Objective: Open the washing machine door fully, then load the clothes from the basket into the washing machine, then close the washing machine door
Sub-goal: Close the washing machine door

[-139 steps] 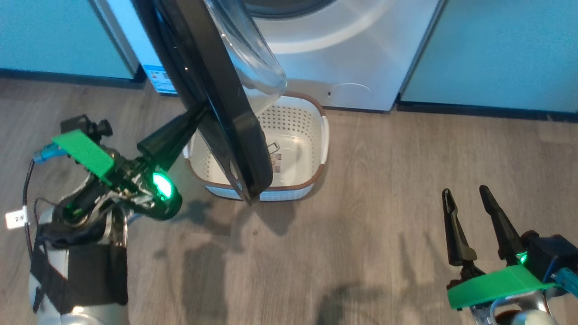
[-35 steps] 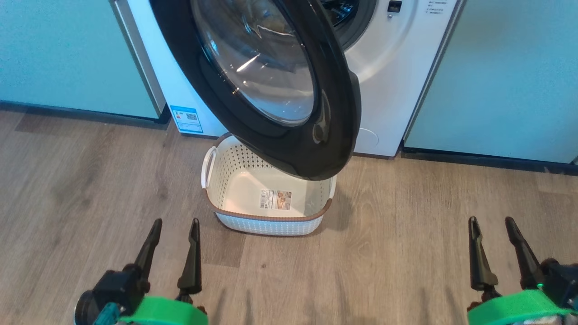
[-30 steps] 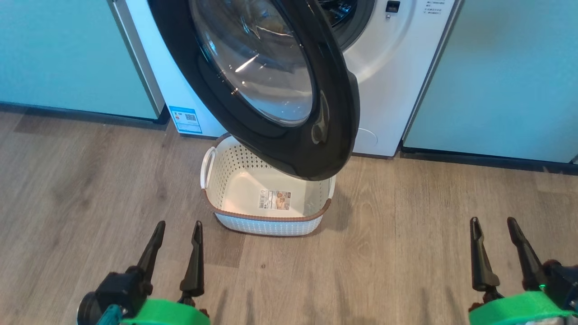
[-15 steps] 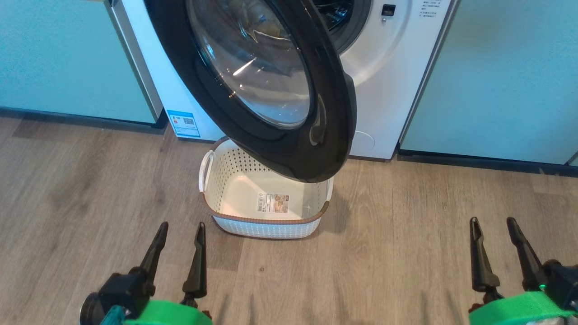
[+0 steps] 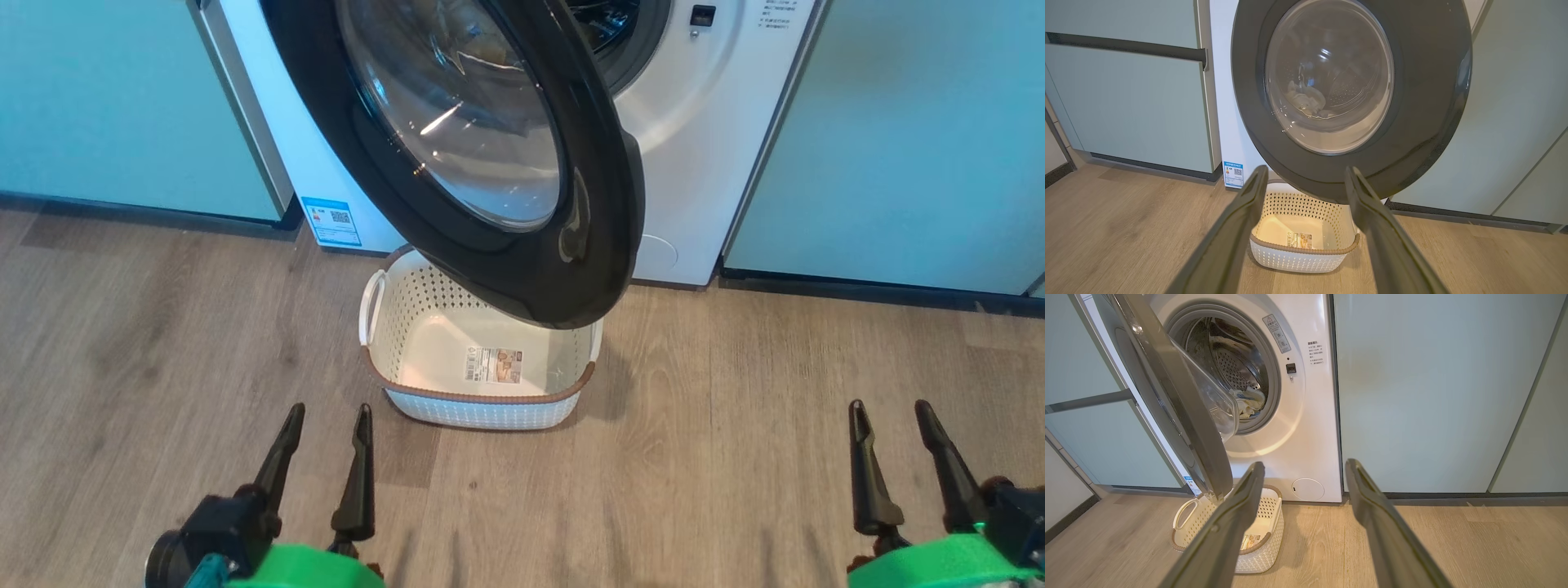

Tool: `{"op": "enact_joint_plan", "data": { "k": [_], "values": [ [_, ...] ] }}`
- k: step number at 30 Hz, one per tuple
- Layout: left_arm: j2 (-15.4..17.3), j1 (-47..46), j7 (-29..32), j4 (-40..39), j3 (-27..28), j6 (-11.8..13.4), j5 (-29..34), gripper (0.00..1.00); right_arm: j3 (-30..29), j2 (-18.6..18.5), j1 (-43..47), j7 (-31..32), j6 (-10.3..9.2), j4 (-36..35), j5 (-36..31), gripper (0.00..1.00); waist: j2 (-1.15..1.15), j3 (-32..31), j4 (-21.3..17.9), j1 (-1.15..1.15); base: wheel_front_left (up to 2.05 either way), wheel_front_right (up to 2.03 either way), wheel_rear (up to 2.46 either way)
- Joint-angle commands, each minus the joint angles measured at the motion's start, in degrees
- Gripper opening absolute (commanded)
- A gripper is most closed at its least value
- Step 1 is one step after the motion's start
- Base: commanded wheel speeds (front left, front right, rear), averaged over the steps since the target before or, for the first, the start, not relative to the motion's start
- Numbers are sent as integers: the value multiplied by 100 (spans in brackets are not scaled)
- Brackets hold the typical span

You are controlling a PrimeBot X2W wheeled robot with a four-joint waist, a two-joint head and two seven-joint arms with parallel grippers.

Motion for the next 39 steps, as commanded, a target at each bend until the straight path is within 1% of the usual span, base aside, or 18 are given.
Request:
{"op": "enact_joint_plan", "data": {
  "k": [1,2,3,10,18,22,27,31,35,39],
  "values": [
    [115,-170,-11,-183,164,13,38,100,99,-62,-145,-2,25,-201,8,80,0,2,4,0,0,0,0],
    [115,-176,-11,-180,158,14,36,100,96,-62,-149,-3,25,-193,21,21,0,5,10,0,0,0,0],
    [112,-185,-10,-179,148,10,31,100,94,-62,-157,-6,25,-182,41,0,0,13,22,0,0,0,0],
    [88,-297,-38,-137,77,-33,34,100,95,-62,-446,-28,25,-95,34,0,0,78,239,0,0,0,0],
    [28,-497,-72,-29,-37,-99,54,100,237,-62,-1119,-11,25,-420,-121,0,0,137,650,0,0,0,0],
    [4,-603,-95,62,-92,-160,54,100,512,-62,-1619,23,25,-666,-170,0,0,115,867,0,0,0,0],
    [-23,-638,-123,118,-130,-164,72,100,1018,-62,-2338,74,25,-817,-142,0,0,72,1079,0,0,0,0],
    [-34,-671,-132,144,-168,-180,73,100,1354,-62,-2892,155,25,-615,-9,0,0,85,1236,0,0,0,0],
    [-58,-748,-144,180,-217,-218,74,100,1643,-62,-3254,359,25,-146,129,0,0,140,1401,0,0,0,0],
    [-106,-834,-154,231,-263,-250,67,100,1780,-62,-3472,467,25,250,195,0,0,214,1522,0,0,0,0]
  ]
}}
